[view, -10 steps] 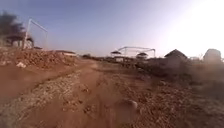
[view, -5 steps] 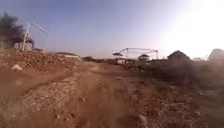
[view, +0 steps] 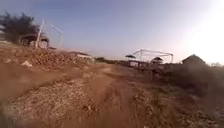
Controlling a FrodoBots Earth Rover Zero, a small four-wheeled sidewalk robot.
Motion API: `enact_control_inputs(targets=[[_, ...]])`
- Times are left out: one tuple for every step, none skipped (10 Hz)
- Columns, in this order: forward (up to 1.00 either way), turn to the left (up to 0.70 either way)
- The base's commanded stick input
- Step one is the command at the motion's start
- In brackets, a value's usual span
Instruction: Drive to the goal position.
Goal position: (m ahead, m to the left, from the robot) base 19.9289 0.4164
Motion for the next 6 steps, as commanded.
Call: enact_control_inputs(targets=[[0.70, 0.00], [0.70, 0.00], [0.70, 0.00], [0.70, 0.00], [0.70, 0.00], [0.70, 0.00]])
